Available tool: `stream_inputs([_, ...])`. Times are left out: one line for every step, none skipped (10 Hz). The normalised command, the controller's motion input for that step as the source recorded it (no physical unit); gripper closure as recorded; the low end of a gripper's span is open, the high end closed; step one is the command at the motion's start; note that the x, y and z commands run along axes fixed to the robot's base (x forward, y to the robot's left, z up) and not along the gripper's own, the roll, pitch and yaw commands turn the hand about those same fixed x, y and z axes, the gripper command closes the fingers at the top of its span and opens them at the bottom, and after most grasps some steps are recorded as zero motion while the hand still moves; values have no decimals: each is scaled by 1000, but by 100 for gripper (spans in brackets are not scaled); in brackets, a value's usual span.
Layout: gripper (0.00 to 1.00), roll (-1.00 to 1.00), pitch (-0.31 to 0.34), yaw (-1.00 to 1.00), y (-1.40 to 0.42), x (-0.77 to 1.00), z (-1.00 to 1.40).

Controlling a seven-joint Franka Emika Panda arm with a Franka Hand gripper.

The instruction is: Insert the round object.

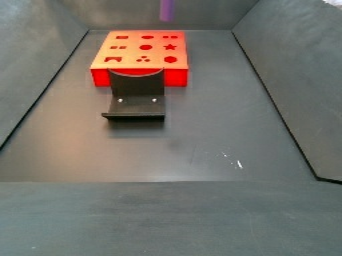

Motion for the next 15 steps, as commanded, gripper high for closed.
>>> stream_inputs([100,121,-43,0,169,1000,-249])
stream_inputs([100,214,54,-94,6,860,-340])
stream_inputs([100,237,100,-103,0,917,-411])
stream_inputs([100,303,147,-149,17,803,-466])
stream_inputs([100,276,191,-314,0,451,-420])
stream_inputs([100,254,259,-246,37,454,-483])
stream_inputs([100,97,104,-134,14,174,-189])
stream_inputs([100,-6,0,0,0,126,0])
stream_inputs([100,-156,0,0,146,240,-20])
stream_inputs([100,-239,-4,0,309,223,-40])
stream_inputs([100,-183,-1,0,297,106,-83])
stream_inputs([100,-111,-23,0,106,46,-106])
stream_inputs([100,-96,-50,0,0,146,-126])
stream_inputs([100,-97,-29,0,0,306,-109])
stream_inputs([100,-73,-30,0,0,263,-149])
